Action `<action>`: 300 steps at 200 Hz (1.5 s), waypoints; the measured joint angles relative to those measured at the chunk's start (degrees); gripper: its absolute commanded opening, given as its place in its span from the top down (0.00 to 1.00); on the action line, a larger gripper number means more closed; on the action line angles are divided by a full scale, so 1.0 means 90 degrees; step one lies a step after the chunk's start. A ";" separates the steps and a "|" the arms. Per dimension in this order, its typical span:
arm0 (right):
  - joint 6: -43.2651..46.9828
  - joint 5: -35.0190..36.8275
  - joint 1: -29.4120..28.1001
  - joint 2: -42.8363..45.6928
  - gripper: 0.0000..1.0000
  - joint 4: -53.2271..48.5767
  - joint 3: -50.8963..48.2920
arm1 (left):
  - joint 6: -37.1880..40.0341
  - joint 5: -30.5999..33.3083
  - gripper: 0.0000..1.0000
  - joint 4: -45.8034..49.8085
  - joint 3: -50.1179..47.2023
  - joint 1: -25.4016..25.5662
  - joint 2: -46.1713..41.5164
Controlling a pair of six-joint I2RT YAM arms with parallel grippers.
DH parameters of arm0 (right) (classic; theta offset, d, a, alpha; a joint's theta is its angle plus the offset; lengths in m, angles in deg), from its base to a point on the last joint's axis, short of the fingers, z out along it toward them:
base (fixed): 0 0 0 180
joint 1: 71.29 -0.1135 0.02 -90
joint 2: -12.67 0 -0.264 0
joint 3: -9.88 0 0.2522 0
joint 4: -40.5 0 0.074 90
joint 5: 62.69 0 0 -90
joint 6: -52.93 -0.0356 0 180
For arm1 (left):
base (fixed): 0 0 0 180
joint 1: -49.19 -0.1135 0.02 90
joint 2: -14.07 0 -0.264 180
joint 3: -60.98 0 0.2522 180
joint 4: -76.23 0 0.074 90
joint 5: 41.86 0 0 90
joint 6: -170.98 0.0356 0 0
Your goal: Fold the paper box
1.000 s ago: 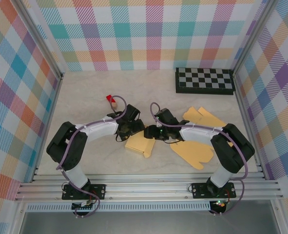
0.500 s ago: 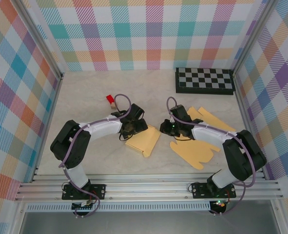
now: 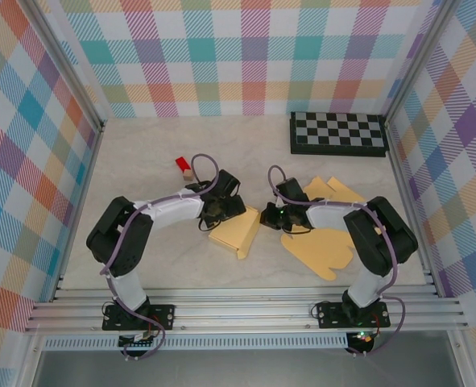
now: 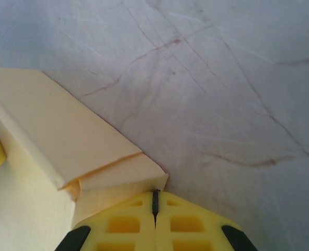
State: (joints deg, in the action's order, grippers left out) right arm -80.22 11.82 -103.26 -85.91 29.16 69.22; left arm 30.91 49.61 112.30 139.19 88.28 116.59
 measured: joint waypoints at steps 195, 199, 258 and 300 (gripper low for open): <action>0.2606 0.0493 -0.1088 0.2200 0.54 -0.0321 -0.0464 | -0.0053 0.0153 0.19 0.0187 0.0627 0.0029 0.0471; 0.2815 0.0602 -0.1273 0.2307 0.52 -0.0318 -0.0527 | -0.0051 0.0155 0.19 0.0187 0.0627 0.0029 0.0471; 0.4335 0.1501 -0.1987 0.2254 0.44 -0.0442 -0.1192 | -0.0051 0.0160 0.19 0.0172 0.0583 -0.0027 0.0435; 0.4651 0.1625 -0.2050 0.1751 0.42 -0.0313 -0.1338 | -0.0053 0.0102 0.19 0.0092 0.0476 -0.0068 0.0374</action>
State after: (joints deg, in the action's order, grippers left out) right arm -38.37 26.44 -121.71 -70.15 26.34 57.18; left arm 30.43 50.53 113.13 143.47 87.67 119.96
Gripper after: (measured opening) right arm 0.574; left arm 0.813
